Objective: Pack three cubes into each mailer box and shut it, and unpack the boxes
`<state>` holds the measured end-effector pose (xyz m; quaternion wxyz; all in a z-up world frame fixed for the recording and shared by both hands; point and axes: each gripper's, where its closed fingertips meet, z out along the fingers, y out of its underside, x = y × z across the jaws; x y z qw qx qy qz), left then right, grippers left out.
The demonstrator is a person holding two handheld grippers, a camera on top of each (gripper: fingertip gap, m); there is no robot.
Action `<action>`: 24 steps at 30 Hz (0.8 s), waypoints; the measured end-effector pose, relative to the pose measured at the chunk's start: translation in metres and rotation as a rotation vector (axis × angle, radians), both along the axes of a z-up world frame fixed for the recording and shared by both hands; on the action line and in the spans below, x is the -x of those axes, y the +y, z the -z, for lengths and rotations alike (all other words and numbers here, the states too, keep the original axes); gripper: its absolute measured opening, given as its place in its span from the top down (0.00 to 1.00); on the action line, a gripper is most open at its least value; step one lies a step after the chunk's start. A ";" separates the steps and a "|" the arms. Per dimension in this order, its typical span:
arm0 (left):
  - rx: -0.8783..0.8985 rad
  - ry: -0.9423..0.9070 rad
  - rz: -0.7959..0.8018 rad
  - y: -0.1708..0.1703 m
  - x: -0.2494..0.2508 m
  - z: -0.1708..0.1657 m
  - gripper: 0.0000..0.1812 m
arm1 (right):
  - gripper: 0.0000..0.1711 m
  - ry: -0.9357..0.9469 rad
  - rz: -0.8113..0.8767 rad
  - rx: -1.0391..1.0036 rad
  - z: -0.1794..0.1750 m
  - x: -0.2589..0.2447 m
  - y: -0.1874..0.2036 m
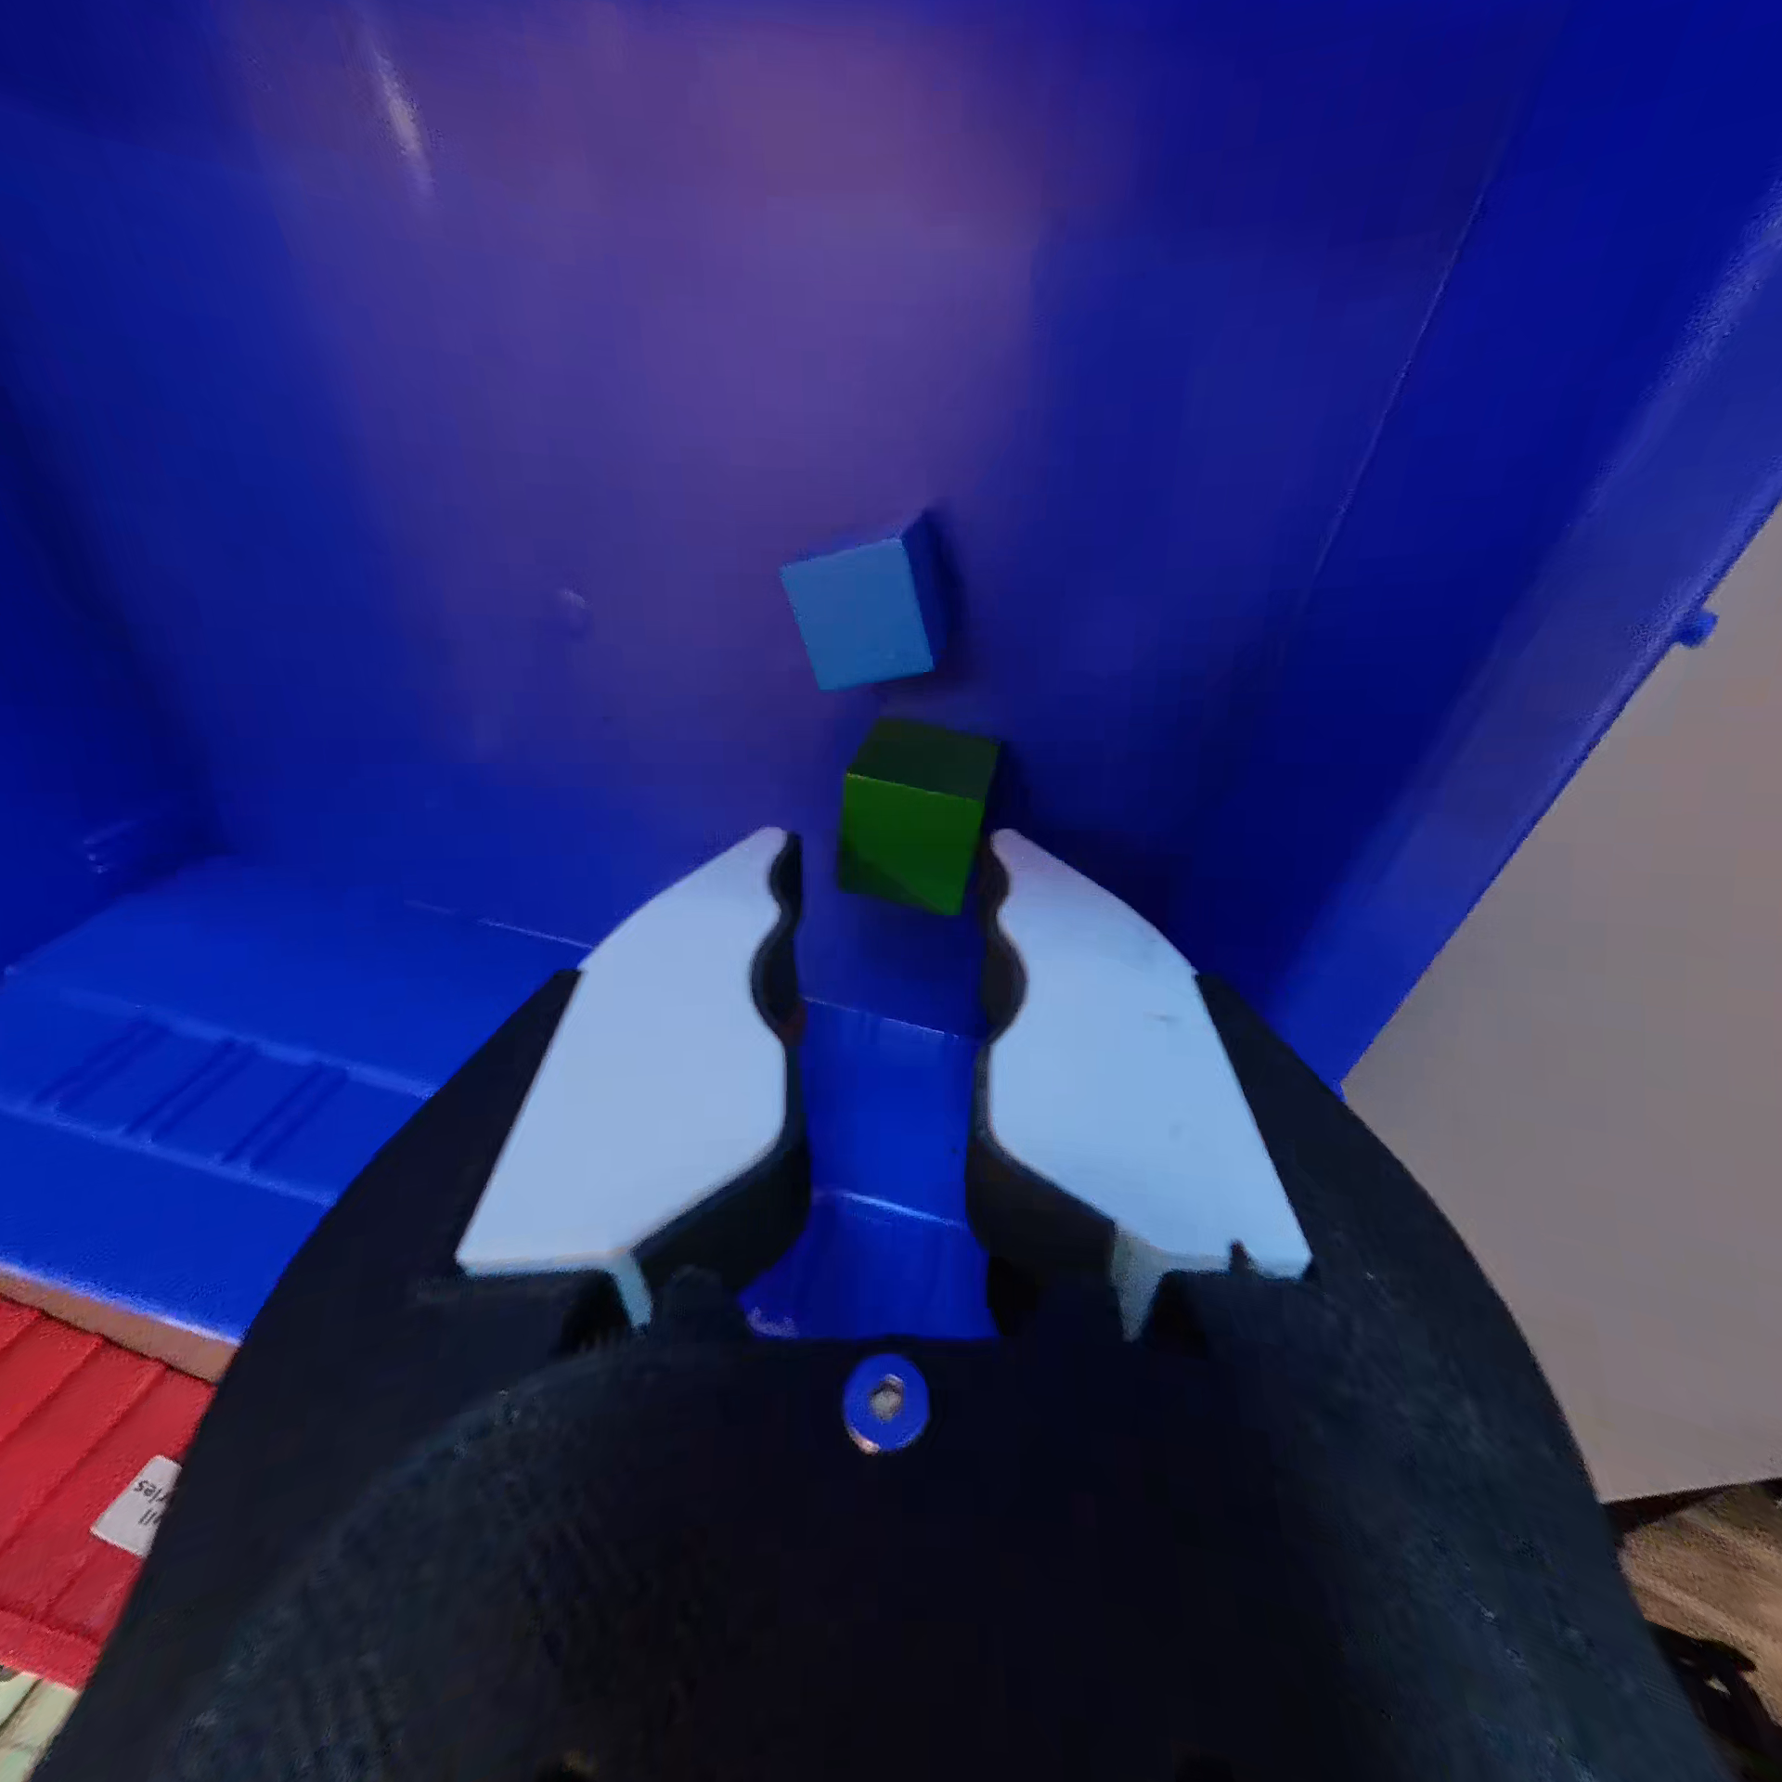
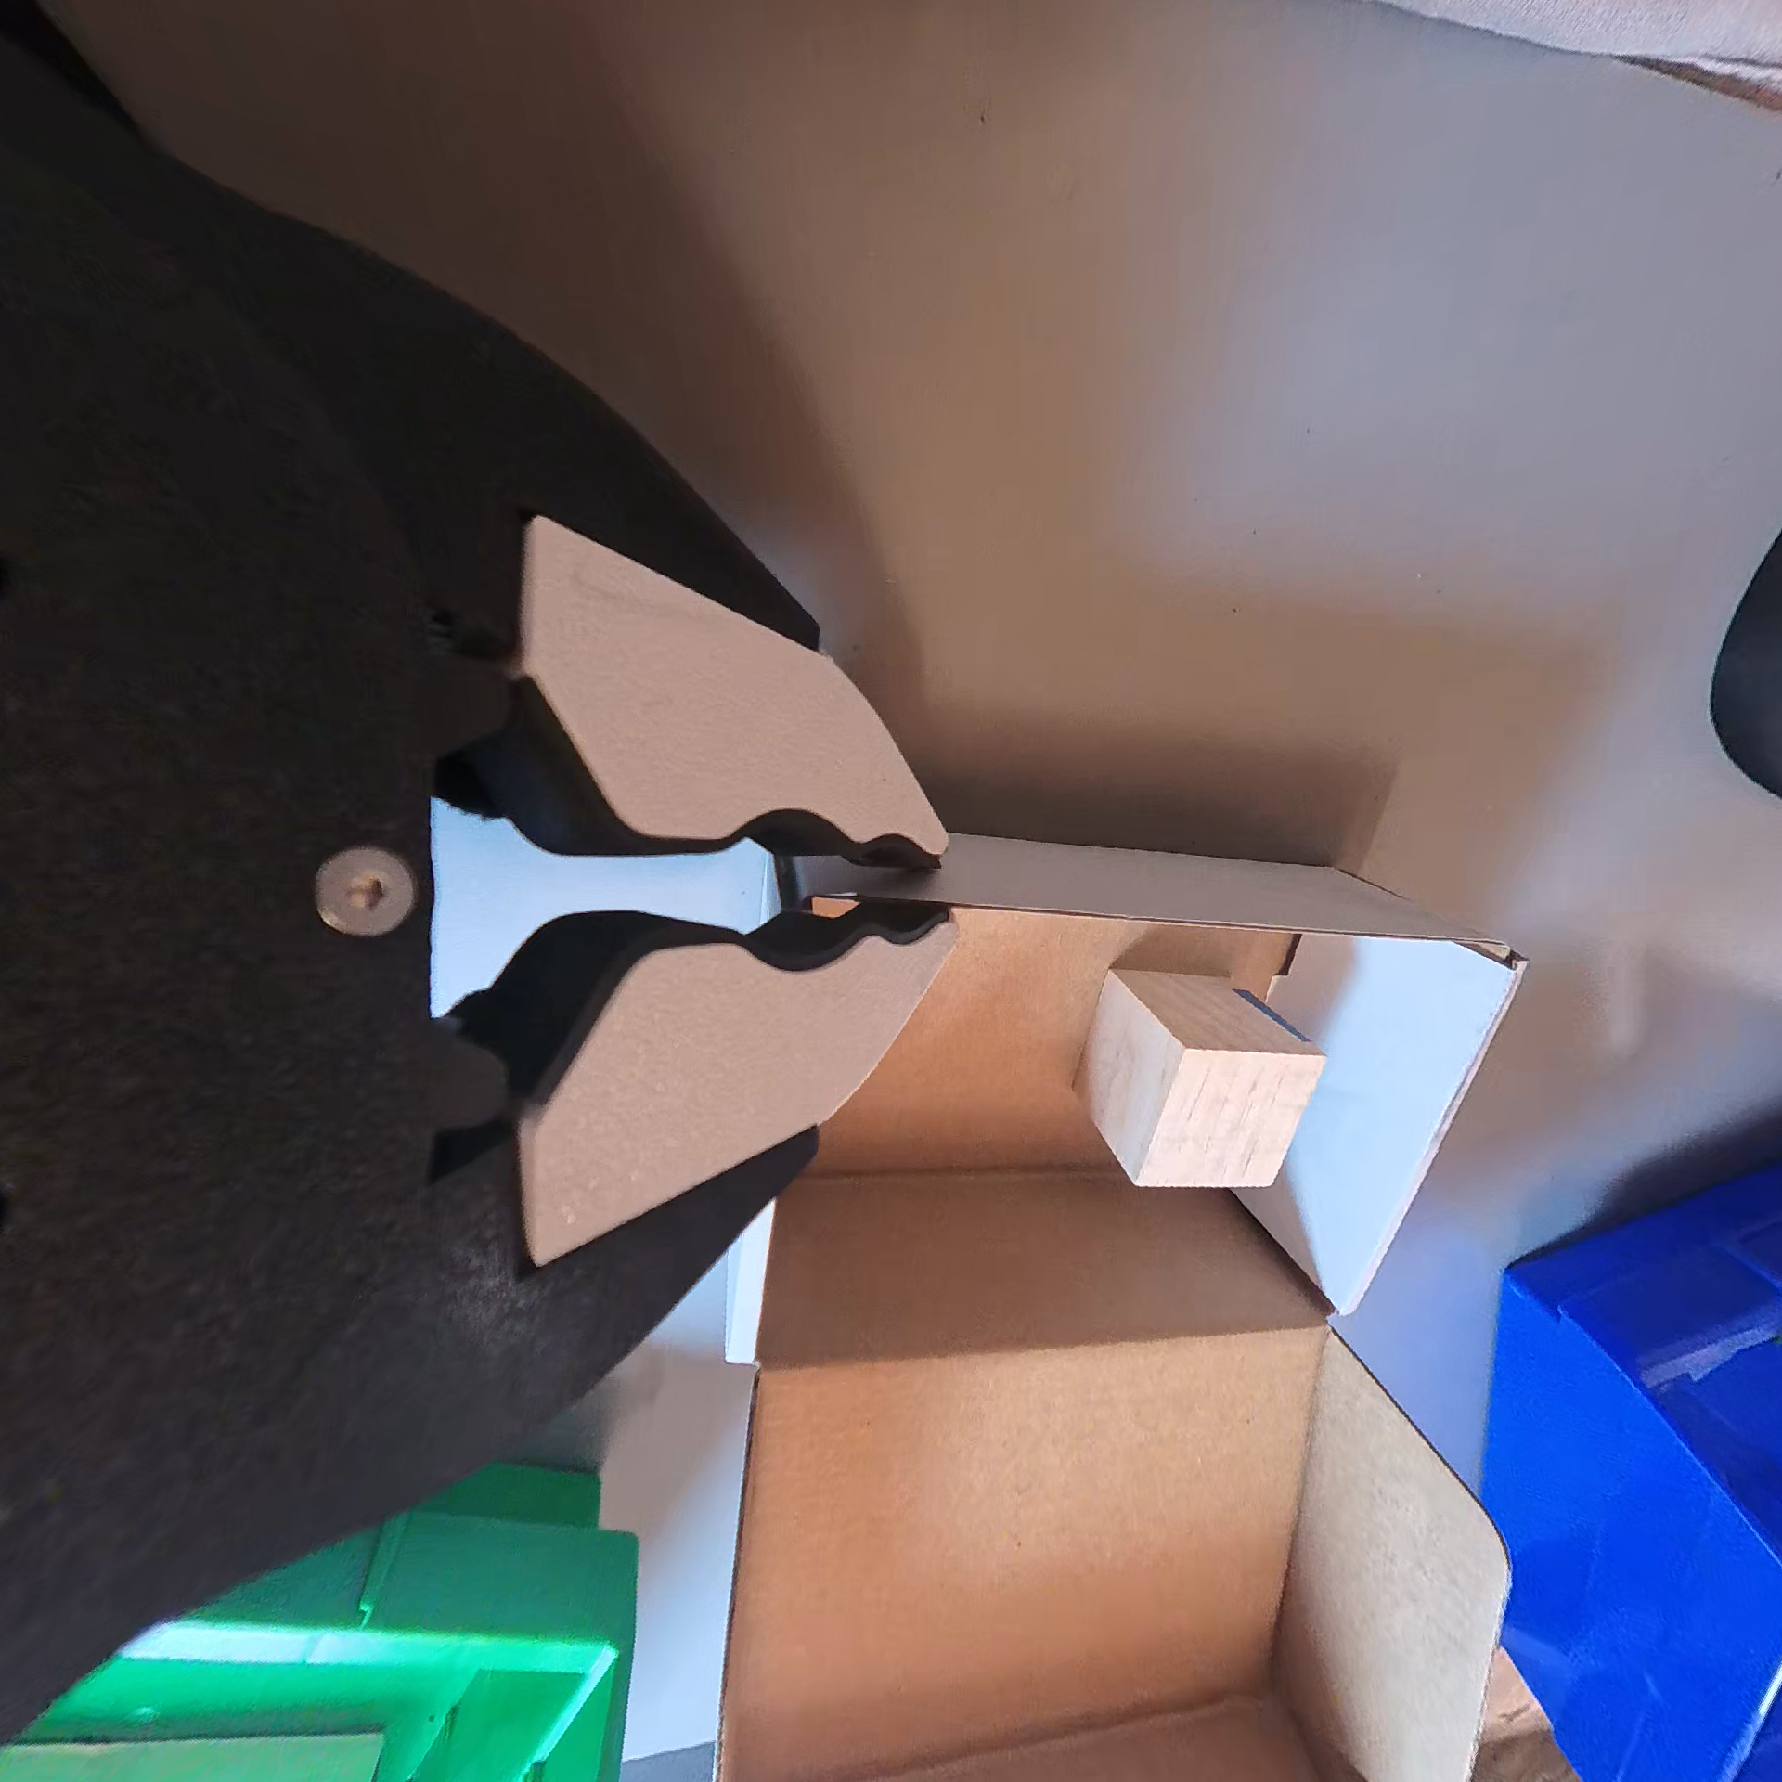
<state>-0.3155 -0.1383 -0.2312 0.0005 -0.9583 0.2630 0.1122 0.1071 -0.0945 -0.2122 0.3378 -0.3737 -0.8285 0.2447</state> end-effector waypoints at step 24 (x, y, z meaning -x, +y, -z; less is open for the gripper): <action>-0.149 -0.261 0.587 0.080 -0.373 -0.027 0.85 | 0.96 0.013 -0.021 -0.023 0.000 -0.003 0.003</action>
